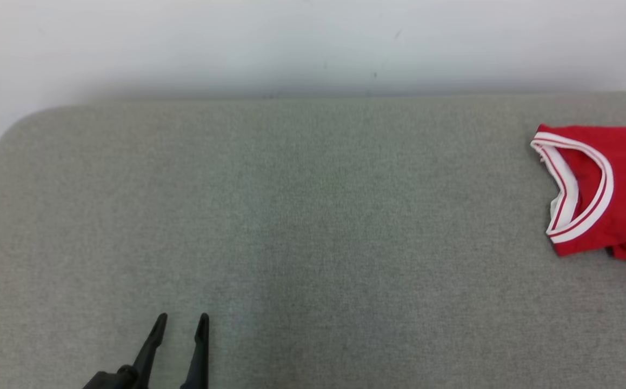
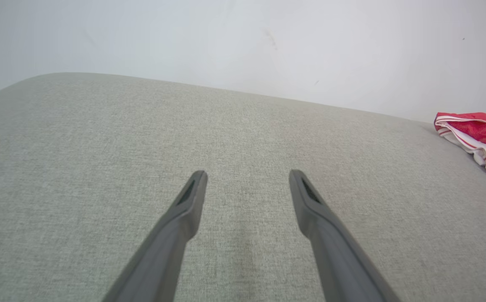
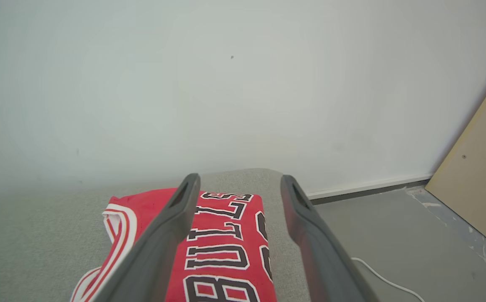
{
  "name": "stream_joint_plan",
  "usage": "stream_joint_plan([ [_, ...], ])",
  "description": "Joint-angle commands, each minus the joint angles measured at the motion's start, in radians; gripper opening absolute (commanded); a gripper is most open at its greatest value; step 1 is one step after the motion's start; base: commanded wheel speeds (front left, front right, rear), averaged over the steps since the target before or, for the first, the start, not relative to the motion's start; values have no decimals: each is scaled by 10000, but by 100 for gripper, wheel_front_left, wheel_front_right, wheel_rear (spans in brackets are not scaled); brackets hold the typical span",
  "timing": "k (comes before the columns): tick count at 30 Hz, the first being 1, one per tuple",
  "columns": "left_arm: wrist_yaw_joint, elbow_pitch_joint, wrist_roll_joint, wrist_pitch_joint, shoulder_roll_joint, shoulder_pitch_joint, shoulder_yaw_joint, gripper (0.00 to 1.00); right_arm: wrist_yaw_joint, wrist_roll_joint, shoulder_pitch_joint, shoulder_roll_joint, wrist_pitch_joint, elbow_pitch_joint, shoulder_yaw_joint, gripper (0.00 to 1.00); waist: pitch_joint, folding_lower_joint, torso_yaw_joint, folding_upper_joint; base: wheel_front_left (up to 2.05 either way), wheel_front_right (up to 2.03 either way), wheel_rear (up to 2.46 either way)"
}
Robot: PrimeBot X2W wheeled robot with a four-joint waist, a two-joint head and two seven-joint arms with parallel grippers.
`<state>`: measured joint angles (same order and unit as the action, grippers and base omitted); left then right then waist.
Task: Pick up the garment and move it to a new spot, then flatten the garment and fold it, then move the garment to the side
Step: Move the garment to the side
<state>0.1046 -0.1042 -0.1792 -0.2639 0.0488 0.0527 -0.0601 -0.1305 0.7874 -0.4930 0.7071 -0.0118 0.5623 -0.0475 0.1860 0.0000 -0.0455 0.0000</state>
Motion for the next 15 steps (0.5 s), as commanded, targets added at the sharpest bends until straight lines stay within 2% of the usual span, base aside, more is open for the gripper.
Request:
stream_joint_plan([
  [1, -27, 32, -73, 2, 40, 193, 69, 100, 0, -247, 560, -199, -322, -267, 105, 100, -529, 0, 26, 0, 0, 0, 0],
  [7, -315, -124, -204, 2, 40, 763, 432, 100, 0, -1961, 2598, -1167, -1878, -1510, 700, 100, -1532, 0, -30, 0, 0, 0, 0],
  [15, -603, -217, -395, 2, 39, 1432, 625, 100, 2, -4095, 4855, -3491, -2473, -2948, 1252, 100, -2171, 0, -132, 0, 0, 0, 0],
])
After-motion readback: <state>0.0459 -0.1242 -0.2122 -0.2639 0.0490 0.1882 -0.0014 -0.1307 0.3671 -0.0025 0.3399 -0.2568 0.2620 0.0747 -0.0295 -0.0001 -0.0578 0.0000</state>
